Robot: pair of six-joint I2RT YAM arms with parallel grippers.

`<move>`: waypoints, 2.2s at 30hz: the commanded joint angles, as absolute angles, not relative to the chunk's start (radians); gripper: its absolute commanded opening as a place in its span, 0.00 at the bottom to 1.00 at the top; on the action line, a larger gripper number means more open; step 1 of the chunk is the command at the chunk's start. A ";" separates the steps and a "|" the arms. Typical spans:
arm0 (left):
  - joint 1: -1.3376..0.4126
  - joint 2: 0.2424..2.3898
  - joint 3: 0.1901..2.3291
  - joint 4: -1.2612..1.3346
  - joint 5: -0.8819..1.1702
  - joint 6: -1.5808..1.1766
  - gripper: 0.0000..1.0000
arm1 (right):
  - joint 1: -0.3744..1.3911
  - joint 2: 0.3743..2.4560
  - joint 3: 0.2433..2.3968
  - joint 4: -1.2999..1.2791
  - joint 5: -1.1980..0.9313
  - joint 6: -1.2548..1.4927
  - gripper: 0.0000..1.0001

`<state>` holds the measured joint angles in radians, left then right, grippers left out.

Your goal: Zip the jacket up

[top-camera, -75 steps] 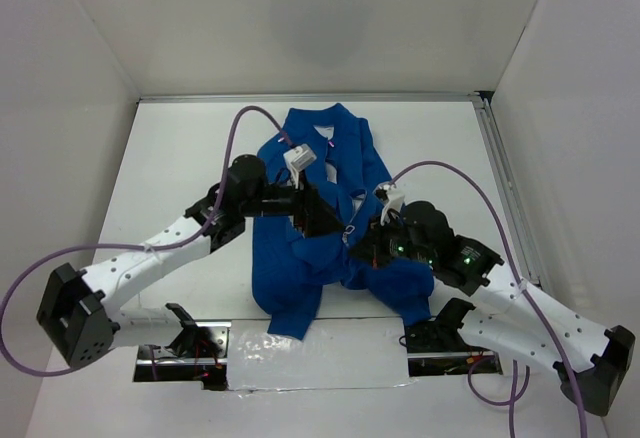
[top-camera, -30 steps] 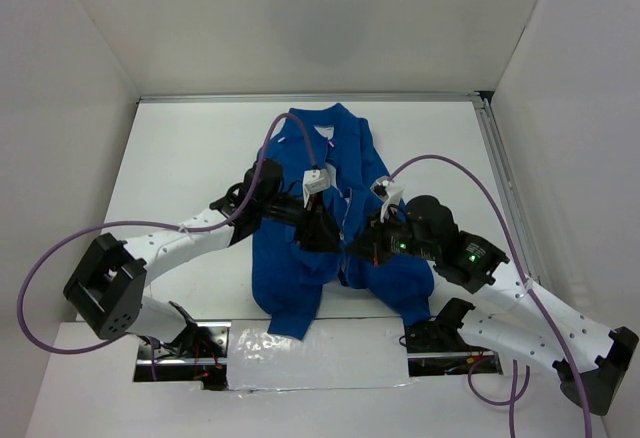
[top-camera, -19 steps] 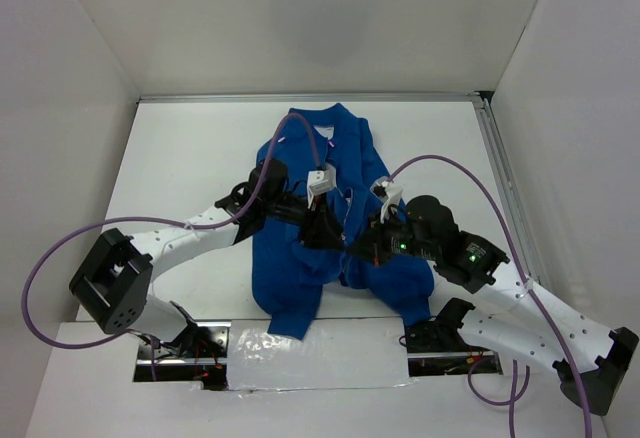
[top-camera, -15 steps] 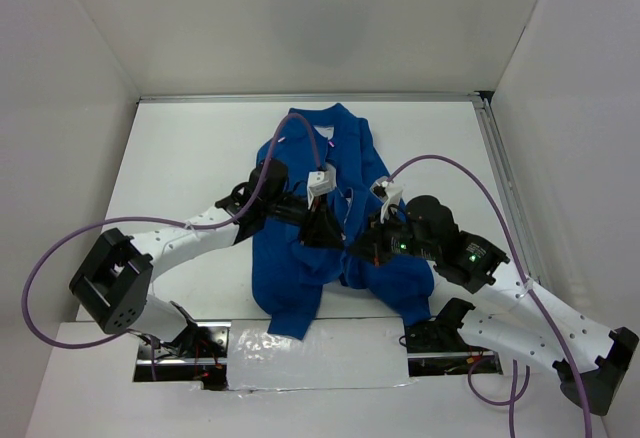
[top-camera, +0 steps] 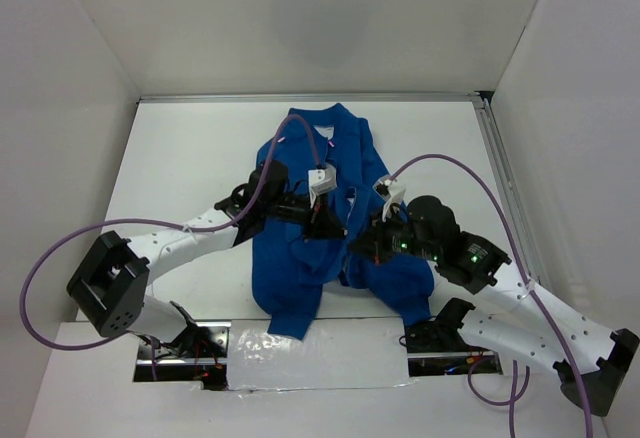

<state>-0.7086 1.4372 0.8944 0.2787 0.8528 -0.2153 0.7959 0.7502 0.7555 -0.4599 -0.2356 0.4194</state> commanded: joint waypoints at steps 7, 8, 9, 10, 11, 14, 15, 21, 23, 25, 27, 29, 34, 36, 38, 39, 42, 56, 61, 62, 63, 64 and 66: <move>-0.631 1.580 1.097 0.135 0.466 -0.262 0.00 | 0.811 0.700 0.801 -0.462 -0.254 0.422 0.00; -0.611 1.623 1.142 0.123 0.477 -0.268 0.00 | 0.816 0.696 0.802 -0.463 -0.249 0.425 0.00; -0.603 1.643 1.167 0.114 0.498 -0.267 0.00 | 0.824 0.695 0.802 -0.474 -0.245 0.419 0.00; -0.598 1.661 1.186 0.110 0.483 -0.273 0.00 | 0.827 0.695 0.801 -0.479 -0.245 0.420 0.00; -0.591 1.696 1.231 0.101 0.465 -0.273 0.00 | 0.830 0.698 0.798 -0.480 -0.242 0.429 0.00; -0.572 1.791 1.357 0.051 0.373 -0.247 0.00 | 0.842 0.690 0.790 -0.486 -0.249 0.437 0.00; -0.563 1.819 1.396 0.031 0.329 -0.239 0.00 | 0.845 0.672 0.787 -0.471 -0.256 0.430 0.00; -0.407 2.109 1.770 -0.132 0.305 -0.273 0.00 | 0.888 0.635 0.761 -0.474 -0.218 0.454 0.00; -0.349 2.258 1.986 -0.233 0.279 -0.284 0.00 | 0.893 0.624 0.743 -0.454 -0.229 0.459 0.00; -0.292 2.394 2.192 -0.294 0.238 -0.330 0.00 | 0.896 0.620 0.730 -0.451 -0.216 0.459 0.00; -0.259 2.478 2.308 -0.336 0.229 -0.362 0.00 | 0.897 0.623 0.726 -0.446 -0.196 0.459 0.00; -0.212 2.500 2.330 -0.318 0.219 -0.386 0.00 | 0.900 0.632 0.729 -0.437 -0.207 0.456 0.00; -0.121 2.507 2.338 -0.295 0.209 -0.414 0.00 | 0.907 0.623 0.729 -0.430 -0.198 0.471 0.00; -0.072 2.526 2.368 -0.314 0.207 -0.457 0.00 | 0.907 0.609 0.726 -0.431 -0.202 0.480 0.00; -0.025 2.525 2.376 -0.357 0.222 -0.486 0.00 | 0.905 0.604 0.726 -0.442 -0.117 0.498 0.00; -0.012 2.505 2.350 -0.354 0.241 -0.500 0.00 | 0.907 0.618 0.738 -0.469 -0.077 0.497 0.00; 0.032 2.410 2.215 -0.319 0.192 -0.492 0.00 | 0.905 0.670 0.777 -0.509 0.101 0.506 0.00; 0.083 2.060 2.144 -0.492 0.364 -0.330 0.99 | 0.864 0.736 0.891 -0.509 0.457 0.664 1.00; 0.083 1.895 1.995 -0.529 0.370 -0.420 0.99 | 0.841 0.735 0.916 -0.658 0.601 0.859 1.00; 0.084 1.812 1.885 -0.514 0.388 -0.428 0.99 | 0.833 0.717 0.910 -0.676 0.620 0.892 1.00; 0.083 1.769 1.823 -0.490 0.397 -0.457 0.99 | 0.828 0.706 0.893 -0.707 0.659 0.949 1.00; 0.084 1.725 1.763 -0.480 0.400 -0.478 0.99 | 0.822 0.692 0.882 -0.719 0.675 0.971 1.00; 0.084 1.576 1.544 -0.457 0.391 -0.549 0.99 | 0.793 0.649 0.862 -0.738 0.702 1.012 1.00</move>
